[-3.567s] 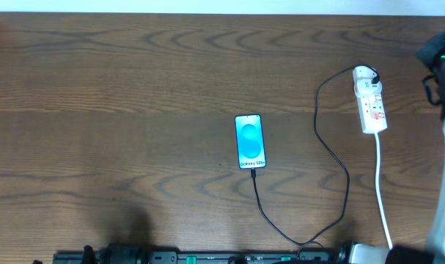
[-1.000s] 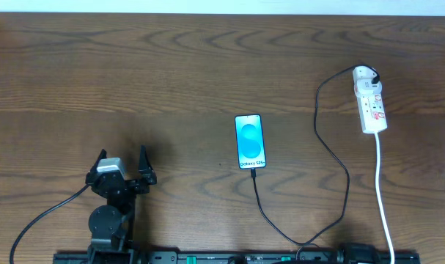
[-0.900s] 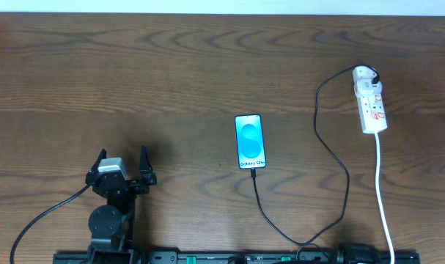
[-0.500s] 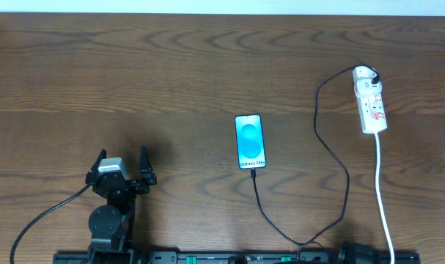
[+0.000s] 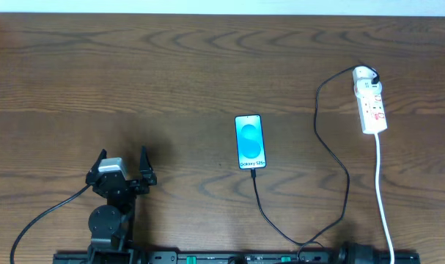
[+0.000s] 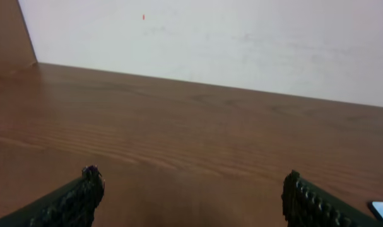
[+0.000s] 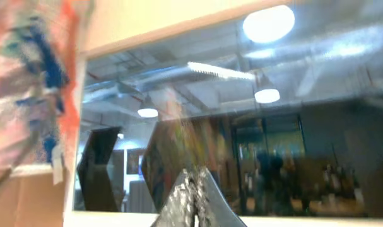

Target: Plug charger to phone and switch on socket

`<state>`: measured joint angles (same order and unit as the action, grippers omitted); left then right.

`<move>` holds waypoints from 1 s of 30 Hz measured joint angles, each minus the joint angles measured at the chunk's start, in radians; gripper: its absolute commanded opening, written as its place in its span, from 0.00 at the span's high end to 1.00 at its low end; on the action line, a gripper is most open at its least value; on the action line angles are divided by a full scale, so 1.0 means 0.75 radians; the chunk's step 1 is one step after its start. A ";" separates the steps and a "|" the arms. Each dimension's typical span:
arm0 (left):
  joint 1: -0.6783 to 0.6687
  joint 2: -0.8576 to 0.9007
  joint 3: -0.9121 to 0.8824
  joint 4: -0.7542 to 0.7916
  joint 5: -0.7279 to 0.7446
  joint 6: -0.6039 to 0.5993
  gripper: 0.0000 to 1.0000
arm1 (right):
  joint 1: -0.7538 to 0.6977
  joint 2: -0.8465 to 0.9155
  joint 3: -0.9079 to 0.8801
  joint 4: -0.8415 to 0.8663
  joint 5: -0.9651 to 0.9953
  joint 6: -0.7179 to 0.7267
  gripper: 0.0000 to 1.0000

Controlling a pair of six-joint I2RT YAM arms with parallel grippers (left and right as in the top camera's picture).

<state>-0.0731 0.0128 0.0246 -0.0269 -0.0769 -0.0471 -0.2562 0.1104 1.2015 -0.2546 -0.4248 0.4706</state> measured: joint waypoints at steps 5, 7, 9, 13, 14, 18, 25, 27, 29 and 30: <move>0.000 0.004 0.001 -0.002 0.001 0.000 0.08 | 0.057 -0.143 -0.027 -0.057 -0.045 0.015 0.90; 0.000 0.004 0.001 -0.002 0.001 0.000 0.08 | 0.117 -0.142 -0.036 -0.065 -0.048 0.023 0.71; 0.000 0.004 0.001 -0.002 0.001 0.000 0.08 | 0.168 -0.142 -0.035 -0.064 -0.049 0.025 0.51; 0.000 0.004 0.001 -0.002 0.001 0.000 0.08 | 0.188 -0.142 -0.040 -0.067 -0.021 0.019 0.01; 0.000 0.004 0.001 -0.002 0.001 -0.001 0.08 | 0.188 -0.142 -0.047 -0.067 0.016 0.018 0.01; 0.000 0.004 0.001 -0.002 0.001 -0.001 0.08 | 0.188 -0.141 -0.199 -0.057 0.403 0.019 0.01; 0.000 0.004 0.001 -0.001 0.001 -0.001 0.08 | 0.190 -0.138 -0.530 -0.408 0.781 0.048 0.01; 0.000 0.004 0.001 -0.002 0.000 0.000 0.08 | 0.190 -0.139 -0.672 -0.375 0.785 0.061 0.01; 0.000 0.005 0.001 -0.002 0.000 0.000 0.08 | 0.190 -0.131 -0.879 -0.292 0.782 0.067 0.01; 0.000 0.004 0.001 -0.002 0.001 0.000 0.08 | 0.190 -0.127 -0.977 -0.228 0.766 0.071 0.01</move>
<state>-0.0731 0.0158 0.0250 -0.0280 -0.0765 -0.0471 -0.1135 0.0151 0.4690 -0.4255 0.1497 0.5236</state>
